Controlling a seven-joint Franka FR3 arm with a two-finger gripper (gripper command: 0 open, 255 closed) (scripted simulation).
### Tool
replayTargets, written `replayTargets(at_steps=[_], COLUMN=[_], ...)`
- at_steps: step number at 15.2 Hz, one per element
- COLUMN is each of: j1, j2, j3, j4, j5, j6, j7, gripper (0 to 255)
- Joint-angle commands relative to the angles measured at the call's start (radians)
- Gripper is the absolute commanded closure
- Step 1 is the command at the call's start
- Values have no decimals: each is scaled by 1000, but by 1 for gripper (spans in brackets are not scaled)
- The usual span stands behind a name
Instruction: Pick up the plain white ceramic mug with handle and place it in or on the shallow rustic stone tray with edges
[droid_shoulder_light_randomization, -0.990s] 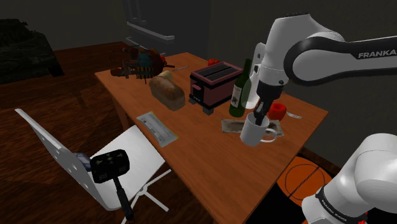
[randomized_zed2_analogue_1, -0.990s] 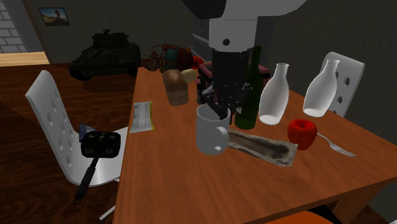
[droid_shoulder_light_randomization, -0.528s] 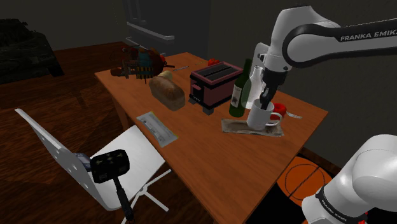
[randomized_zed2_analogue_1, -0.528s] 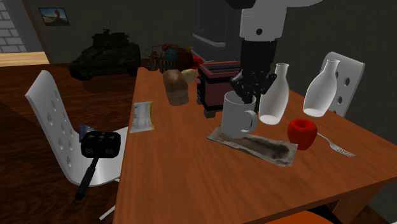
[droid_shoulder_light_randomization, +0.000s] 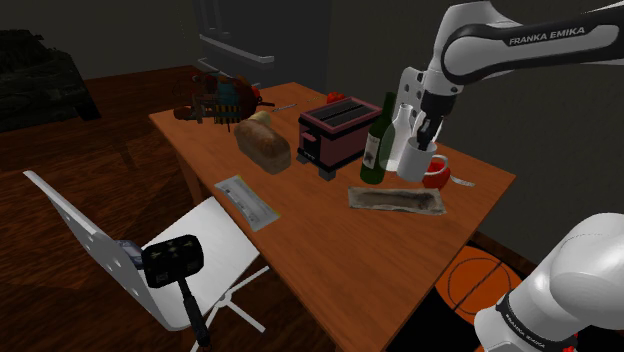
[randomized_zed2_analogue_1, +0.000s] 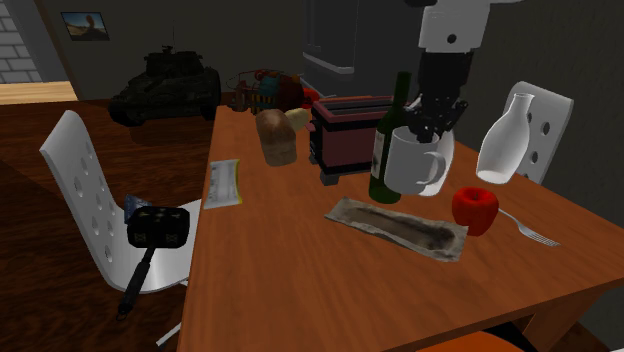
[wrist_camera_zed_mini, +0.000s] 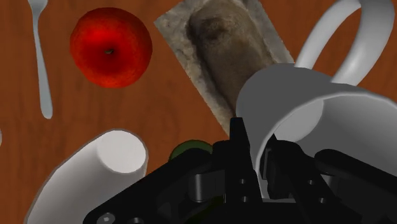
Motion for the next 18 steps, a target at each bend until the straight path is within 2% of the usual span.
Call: replayTargets(at_steps=[1,18], j1=[-4,-5], j2=[10,84], j3=[-8,-22], j4=[-14,-173], j5=[-4,-7], j6=[24,257], j7=[-9,-9], gripper=[255,255])
